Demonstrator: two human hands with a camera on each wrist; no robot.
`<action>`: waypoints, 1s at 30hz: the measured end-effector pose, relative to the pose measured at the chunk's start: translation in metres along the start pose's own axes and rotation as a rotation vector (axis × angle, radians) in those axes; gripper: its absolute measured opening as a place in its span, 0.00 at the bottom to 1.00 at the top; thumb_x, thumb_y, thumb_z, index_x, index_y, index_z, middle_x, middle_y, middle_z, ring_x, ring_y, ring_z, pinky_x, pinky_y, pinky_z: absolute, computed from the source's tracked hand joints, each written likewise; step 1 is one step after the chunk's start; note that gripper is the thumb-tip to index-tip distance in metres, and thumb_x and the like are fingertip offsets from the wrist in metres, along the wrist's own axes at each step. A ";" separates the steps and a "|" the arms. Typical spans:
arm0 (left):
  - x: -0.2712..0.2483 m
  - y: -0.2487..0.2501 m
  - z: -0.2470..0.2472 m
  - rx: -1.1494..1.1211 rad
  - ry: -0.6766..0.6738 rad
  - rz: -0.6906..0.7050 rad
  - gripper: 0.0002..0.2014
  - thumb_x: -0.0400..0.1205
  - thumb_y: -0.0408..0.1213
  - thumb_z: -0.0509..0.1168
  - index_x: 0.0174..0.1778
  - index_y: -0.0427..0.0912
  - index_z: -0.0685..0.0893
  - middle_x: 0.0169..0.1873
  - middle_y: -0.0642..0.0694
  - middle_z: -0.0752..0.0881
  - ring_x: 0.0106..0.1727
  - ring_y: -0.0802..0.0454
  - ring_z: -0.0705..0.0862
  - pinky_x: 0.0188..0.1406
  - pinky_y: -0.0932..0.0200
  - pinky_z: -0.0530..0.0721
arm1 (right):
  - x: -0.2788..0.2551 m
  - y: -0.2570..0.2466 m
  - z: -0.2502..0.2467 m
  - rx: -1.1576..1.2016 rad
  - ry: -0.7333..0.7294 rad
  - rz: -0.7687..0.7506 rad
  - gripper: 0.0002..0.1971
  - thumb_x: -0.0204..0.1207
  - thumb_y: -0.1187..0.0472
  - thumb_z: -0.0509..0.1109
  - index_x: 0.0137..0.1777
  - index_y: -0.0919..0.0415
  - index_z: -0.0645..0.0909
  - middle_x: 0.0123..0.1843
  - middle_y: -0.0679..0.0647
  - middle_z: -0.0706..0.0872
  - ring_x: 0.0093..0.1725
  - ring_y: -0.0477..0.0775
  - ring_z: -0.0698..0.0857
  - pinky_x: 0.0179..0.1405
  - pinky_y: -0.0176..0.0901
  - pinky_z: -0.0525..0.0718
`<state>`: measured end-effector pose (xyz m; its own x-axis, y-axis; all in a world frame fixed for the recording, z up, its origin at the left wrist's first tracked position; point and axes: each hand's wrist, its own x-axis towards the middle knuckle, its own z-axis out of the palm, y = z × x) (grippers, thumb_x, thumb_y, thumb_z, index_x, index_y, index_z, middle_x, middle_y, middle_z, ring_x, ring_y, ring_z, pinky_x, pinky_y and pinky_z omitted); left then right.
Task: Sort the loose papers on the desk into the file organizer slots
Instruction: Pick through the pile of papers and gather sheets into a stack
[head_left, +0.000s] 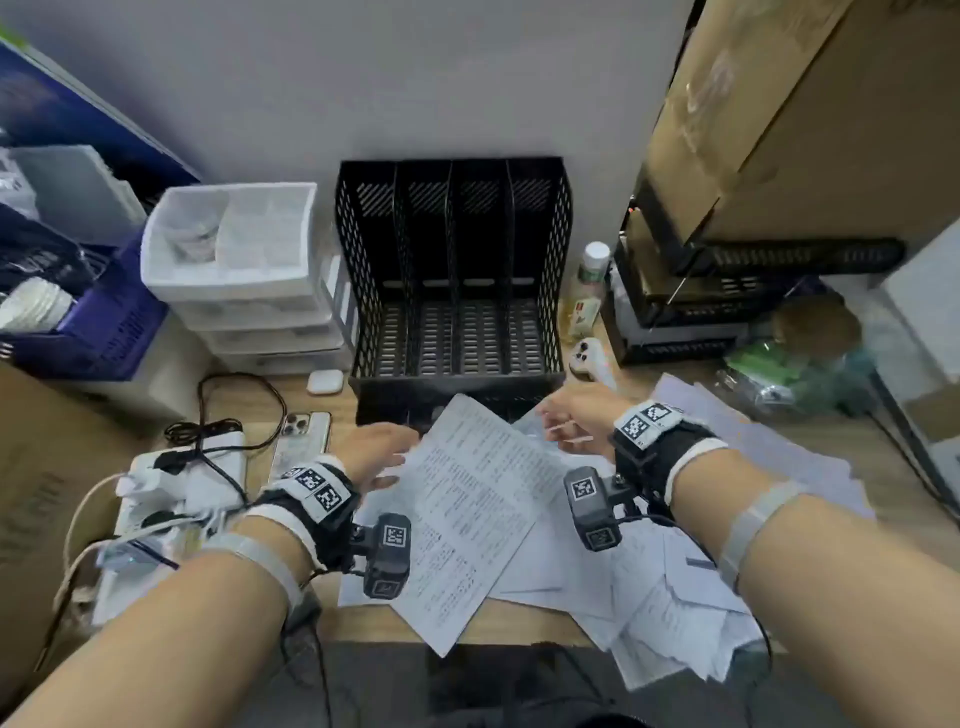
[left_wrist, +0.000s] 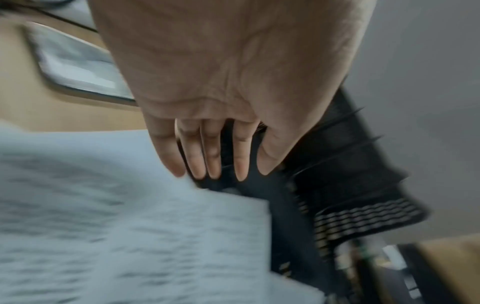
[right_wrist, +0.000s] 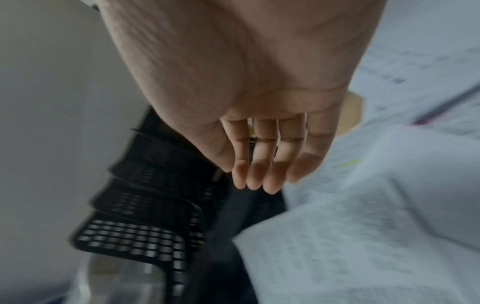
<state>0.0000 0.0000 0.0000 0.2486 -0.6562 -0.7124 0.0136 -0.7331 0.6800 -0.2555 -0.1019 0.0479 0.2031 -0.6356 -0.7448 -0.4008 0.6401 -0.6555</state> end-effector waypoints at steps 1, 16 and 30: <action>0.005 -0.012 0.001 0.091 0.011 0.001 0.17 0.85 0.41 0.67 0.69 0.41 0.83 0.68 0.41 0.83 0.67 0.44 0.80 0.62 0.48 0.79 | 0.003 0.015 0.000 -0.048 -0.010 0.045 0.02 0.77 0.62 0.69 0.44 0.60 0.81 0.40 0.54 0.84 0.36 0.52 0.84 0.41 0.43 0.86; 0.036 -0.081 0.010 0.601 0.130 0.005 0.29 0.79 0.39 0.73 0.76 0.44 0.73 0.67 0.35 0.82 0.65 0.36 0.82 0.69 0.46 0.79 | 0.044 0.138 0.043 0.025 0.101 0.163 0.06 0.75 0.65 0.72 0.39 0.66 0.79 0.35 0.62 0.84 0.29 0.57 0.83 0.30 0.42 0.86; 0.024 -0.075 0.044 0.539 -0.235 0.181 0.05 0.81 0.35 0.70 0.50 0.45 0.88 0.51 0.46 0.91 0.52 0.44 0.89 0.52 0.51 0.85 | 0.026 0.139 -0.017 -0.291 0.344 -0.103 0.13 0.79 0.64 0.65 0.62 0.61 0.84 0.63 0.59 0.88 0.61 0.61 0.84 0.59 0.47 0.79</action>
<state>-0.0381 0.0317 -0.0755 -0.0195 -0.7558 -0.6545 -0.5156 -0.5532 0.6542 -0.3207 -0.0368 -0.0604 -0.0335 -0.8270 -0.5613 -0.6378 0.4500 -0.6250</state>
